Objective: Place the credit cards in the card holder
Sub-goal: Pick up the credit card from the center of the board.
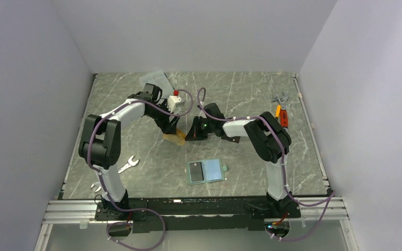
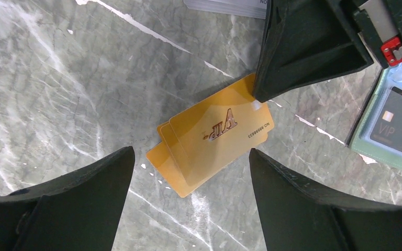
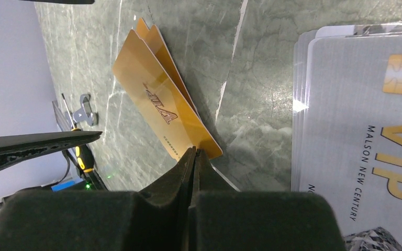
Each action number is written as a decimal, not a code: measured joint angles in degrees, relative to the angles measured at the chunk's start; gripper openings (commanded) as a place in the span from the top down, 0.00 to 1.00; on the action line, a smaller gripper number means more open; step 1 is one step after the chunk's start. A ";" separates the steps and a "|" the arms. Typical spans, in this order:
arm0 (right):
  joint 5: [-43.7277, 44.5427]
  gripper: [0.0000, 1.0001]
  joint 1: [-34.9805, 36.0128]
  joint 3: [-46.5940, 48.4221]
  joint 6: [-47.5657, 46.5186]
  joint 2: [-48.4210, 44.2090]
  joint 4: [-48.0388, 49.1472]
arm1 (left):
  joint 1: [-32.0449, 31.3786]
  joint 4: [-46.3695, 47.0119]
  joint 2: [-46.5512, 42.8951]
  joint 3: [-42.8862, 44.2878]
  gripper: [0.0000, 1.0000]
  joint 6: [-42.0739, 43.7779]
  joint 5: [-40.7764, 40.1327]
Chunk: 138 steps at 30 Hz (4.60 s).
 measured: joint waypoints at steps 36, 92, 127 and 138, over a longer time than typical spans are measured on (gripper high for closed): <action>-1.22 1.00 -0.66 -3.23 2.40 -0.02 5.27 | 3.10 -9.94 11.80 10.10 0.41 -7.58 6.23; -3.19 0.64 -0.76 8.09 11.45 3.72 5.95 | 10.45 -12.61 11.02 8.57 0.68 -4.37 6.38; -3.96 0.55 0.61 9.29 14.38 7.08 6.62 | 6.45 -9.35 10.36 7.82 0.81 -6.19 -8.70; -2.89 0.54 0.61 7.32 16.50 7.08 8.52 | 5.38 -9.18 10.23 7.76 0.85 -5.81 -10.67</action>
